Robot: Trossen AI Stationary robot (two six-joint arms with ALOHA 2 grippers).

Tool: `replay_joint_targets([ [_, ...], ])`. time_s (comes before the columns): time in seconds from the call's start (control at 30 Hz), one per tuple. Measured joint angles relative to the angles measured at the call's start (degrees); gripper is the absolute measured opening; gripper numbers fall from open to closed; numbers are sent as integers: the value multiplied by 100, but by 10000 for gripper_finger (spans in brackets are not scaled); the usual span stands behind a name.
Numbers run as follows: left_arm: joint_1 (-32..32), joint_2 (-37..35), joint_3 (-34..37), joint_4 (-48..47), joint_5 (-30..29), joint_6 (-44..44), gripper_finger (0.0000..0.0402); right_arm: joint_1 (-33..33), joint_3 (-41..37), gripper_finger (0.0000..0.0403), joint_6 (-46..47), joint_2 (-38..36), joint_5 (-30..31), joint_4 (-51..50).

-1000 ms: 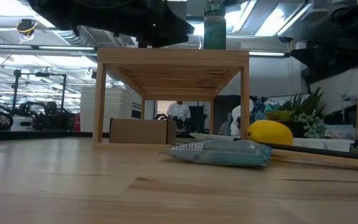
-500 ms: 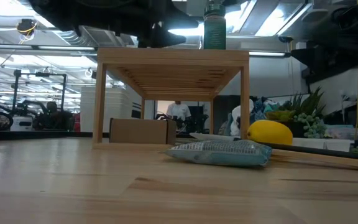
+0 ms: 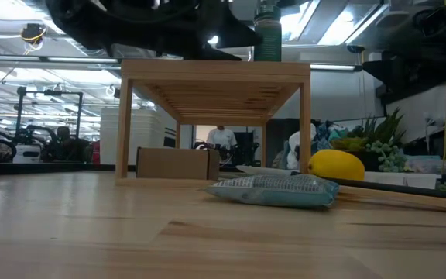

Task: Shelf spices
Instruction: Remove the green seasoning bottle from the shelf

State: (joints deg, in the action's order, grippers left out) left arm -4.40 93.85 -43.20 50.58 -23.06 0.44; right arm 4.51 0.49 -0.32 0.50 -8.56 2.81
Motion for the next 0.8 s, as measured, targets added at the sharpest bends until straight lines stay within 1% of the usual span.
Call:
replay_joint_targets([
  [0.23, 0, 368, -414, -31, 109, 27, 399, 0, 0, 307, 0, 0, 0, 0],
  [0.43, 0, 605, -620, -40, 128, -100, 399, 2, 0, 307, 0, 1, 2, 0],
  [0.73, 0, 743, -824, -45, 121, -290, 399, 1, -1, 307, 0, -1, 1, 2],
  [0.8, 0, 747, -824, -57, 44, -358, 399, 1, 0, 307, 0, -1, 0, 2],
])
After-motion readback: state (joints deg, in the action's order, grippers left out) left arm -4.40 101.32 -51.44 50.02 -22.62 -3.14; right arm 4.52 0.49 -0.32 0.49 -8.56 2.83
